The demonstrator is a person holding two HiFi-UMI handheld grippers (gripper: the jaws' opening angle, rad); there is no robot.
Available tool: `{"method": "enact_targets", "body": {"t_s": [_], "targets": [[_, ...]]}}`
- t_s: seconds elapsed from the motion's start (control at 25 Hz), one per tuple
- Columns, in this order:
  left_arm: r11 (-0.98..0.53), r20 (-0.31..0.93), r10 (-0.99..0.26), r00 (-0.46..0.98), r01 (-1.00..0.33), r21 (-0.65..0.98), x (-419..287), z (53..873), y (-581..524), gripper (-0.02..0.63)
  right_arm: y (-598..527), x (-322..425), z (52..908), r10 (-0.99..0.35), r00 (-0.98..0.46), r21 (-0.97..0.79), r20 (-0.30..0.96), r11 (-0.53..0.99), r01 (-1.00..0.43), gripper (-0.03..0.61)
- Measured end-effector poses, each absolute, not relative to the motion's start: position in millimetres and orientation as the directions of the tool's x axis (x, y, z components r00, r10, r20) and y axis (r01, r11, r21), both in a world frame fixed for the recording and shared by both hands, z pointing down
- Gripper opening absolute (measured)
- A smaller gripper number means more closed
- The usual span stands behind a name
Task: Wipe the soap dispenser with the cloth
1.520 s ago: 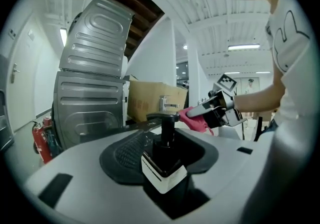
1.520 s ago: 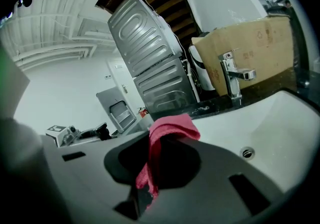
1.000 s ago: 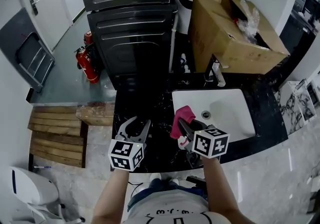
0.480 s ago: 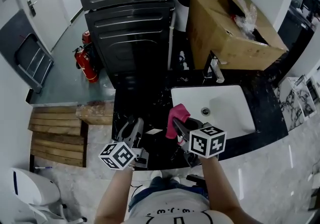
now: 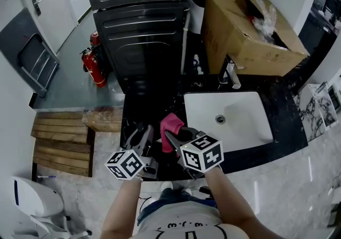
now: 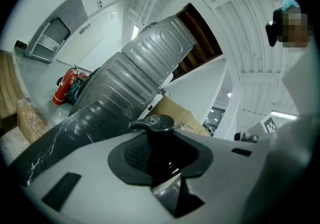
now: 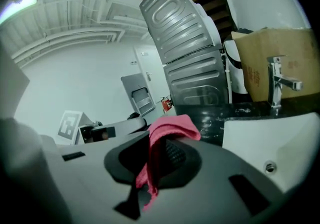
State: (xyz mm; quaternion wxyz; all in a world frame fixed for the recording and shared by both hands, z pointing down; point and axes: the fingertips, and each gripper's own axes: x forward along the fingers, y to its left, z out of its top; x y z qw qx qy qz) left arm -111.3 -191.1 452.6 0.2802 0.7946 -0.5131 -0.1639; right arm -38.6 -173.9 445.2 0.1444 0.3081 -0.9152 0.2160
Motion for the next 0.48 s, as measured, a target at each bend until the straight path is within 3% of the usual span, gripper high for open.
{"method": "enact_targets", "body": {"t_s": [0.48], "targets": [[-0.321, 0.012, -0.908, 0.418, -0.716, 0.62, -114.5, 453.9, -190.8, 0.107, -183.4, 5.1, 491.2, -0.539, -0.686, -0.367, 0.489, 0.586, -0.722, 0.048]]}}
